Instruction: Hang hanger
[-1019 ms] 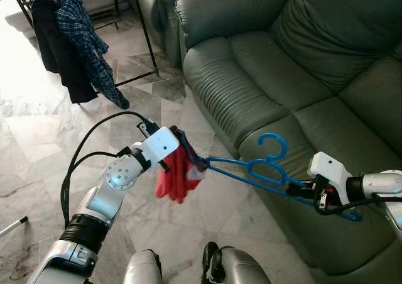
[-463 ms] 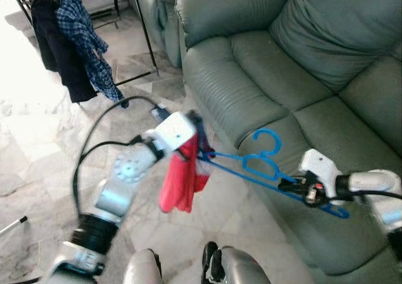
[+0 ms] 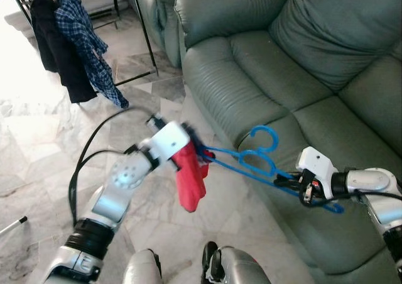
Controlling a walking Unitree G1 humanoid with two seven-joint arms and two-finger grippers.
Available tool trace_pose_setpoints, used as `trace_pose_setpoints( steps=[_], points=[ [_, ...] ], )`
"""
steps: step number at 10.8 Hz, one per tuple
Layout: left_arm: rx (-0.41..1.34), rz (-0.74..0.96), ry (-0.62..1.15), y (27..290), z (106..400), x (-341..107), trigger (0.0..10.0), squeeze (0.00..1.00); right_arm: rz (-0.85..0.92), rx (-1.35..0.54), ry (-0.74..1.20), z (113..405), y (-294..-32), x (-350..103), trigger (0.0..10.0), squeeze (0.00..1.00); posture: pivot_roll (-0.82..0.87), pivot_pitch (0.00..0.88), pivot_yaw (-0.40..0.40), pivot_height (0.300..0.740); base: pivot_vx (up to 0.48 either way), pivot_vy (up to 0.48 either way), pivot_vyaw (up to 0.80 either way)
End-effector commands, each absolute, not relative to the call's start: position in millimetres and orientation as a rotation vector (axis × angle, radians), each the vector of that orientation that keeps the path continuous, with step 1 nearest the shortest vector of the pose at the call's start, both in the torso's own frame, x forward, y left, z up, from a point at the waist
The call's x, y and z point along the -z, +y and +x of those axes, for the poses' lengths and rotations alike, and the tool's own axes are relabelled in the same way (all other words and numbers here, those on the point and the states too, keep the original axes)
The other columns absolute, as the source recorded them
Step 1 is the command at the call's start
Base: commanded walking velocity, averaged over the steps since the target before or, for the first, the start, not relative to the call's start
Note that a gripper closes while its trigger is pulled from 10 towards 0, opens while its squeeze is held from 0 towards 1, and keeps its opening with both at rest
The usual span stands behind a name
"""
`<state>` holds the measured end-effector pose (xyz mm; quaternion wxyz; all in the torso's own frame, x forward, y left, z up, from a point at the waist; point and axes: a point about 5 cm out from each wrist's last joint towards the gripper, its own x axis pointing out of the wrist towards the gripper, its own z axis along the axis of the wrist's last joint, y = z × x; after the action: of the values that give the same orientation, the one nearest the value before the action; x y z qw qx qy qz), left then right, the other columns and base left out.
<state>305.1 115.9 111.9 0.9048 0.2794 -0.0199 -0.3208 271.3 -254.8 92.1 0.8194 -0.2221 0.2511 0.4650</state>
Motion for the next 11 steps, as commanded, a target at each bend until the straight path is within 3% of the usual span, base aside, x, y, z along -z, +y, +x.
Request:
trace_pose_setpoints(
  steps=[1,11],
  points=[
    [0.65,0.592,-0.06,120.1,305.4,-113.5,10.0,0.0,-0.524,-1.016,0.577,263.1,-263.7,-92.6,10.0,0.0,-0.08,0.198,-0.071,0.74,0.0,0.0,0.0],
    [0.643,0.6,-0.077,120.6,308.2,-115.8,10.0,0.0,-0.509,-1.033,0.605,261.0,-268.6,-100.1,10.0,0.0,-0.08,0.202,-0.074,0.74,0.0,0.0,0.0]
  ],
)
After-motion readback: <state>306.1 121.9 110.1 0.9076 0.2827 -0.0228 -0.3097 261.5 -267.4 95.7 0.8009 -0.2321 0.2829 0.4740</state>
